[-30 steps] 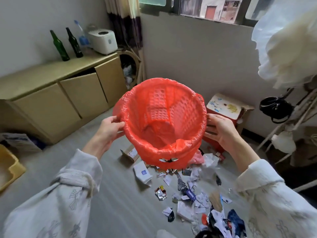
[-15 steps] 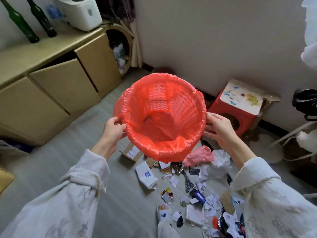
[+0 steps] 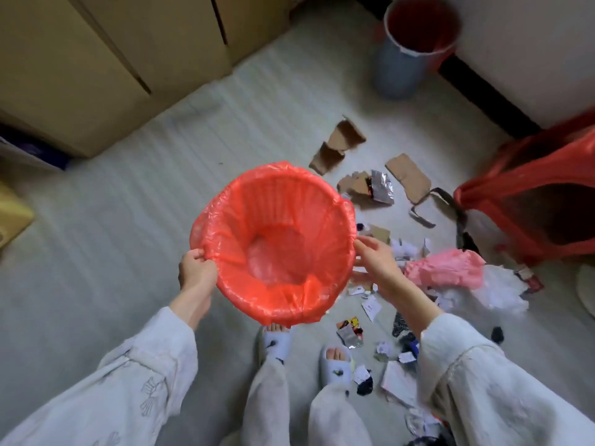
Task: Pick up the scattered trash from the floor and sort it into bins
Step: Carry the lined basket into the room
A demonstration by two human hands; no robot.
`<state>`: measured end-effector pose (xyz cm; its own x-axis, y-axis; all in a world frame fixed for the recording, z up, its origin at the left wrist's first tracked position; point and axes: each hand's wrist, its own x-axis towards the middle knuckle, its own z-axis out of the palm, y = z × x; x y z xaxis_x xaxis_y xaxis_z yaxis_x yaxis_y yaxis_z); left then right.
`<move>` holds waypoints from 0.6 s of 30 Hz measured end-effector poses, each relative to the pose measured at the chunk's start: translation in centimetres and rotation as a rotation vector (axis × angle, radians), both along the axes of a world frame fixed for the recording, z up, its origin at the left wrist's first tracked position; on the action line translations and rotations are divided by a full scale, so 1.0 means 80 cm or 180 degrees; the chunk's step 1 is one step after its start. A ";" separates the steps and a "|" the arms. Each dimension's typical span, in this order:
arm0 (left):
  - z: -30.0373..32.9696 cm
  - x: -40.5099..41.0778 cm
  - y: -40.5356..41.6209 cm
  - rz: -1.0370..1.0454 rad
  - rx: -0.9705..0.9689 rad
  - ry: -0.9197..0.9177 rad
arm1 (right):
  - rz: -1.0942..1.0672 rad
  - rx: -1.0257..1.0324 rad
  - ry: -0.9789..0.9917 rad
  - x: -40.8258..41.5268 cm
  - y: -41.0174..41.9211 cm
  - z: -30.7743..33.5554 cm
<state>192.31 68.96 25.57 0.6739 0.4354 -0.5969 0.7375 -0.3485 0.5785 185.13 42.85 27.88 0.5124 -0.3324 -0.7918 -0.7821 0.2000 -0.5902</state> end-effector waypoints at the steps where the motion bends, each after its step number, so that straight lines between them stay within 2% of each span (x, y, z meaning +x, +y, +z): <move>1: -0.025 -0.001 0.016 0.0017 0.0073 0.0036 | 0.0062 -0.0002 0.0102 0.004 0.017 -0.029; 8: -0.197 -0.032 0.125 0.0278 0.0182 0.0307 | 0.0514 0.0096 0.0685 0.003 0.113 -0.208; 13: -0.299 -0.029 0.151 0.0470 0.0099 0.0496 | 0.0538 0.0051 0.0618 0.028 0.135 -0.297; 18: -0.366 -0.002 0.141 0.0554 -0.0022 0.0468 | 0.0285 0.0002 0.0304 0.061 0.129 -0.342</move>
<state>192.15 80.24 -3.67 0.4946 0.5331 -0.6864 0.8627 -0.2052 0.4623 189.97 53.18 0.49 0.4624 -0.2882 -0.8385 -0.8494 0.1272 -0.5121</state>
